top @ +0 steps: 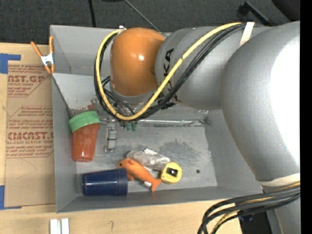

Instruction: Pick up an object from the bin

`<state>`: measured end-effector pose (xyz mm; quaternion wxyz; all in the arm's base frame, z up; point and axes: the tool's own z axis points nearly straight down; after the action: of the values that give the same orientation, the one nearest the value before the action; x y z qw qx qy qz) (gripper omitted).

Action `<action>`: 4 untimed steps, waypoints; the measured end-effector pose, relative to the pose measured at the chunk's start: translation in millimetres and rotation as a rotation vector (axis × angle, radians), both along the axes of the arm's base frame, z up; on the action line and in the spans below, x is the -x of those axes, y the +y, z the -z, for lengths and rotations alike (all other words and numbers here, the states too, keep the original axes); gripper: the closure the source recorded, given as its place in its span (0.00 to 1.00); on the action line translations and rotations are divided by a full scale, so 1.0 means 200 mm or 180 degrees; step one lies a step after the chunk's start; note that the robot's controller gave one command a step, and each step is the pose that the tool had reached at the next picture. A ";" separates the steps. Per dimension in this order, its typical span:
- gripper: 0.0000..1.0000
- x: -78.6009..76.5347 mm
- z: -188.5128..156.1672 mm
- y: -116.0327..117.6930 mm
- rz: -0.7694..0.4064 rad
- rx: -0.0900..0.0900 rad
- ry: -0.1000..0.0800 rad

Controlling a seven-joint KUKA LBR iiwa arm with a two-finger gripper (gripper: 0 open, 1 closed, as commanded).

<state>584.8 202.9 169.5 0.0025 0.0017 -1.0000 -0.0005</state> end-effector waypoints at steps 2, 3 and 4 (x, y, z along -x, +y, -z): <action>0.00 0.01 0.19 -0.13 0.0008 -0.0013 -0.0045; 0.00 0.24 0.35 -0.18 0.0515 -0.0001 -0.0041; 0.00 0.27 0.39 -0.32 0.0739 -0.0061 -0.0148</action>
Offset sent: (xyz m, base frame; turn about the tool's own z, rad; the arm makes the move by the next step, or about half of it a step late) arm -0.0114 -0.0632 -0.0971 0.0111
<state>531.4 139.1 91.9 -0.0209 -0.1141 -0.9932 -0.0102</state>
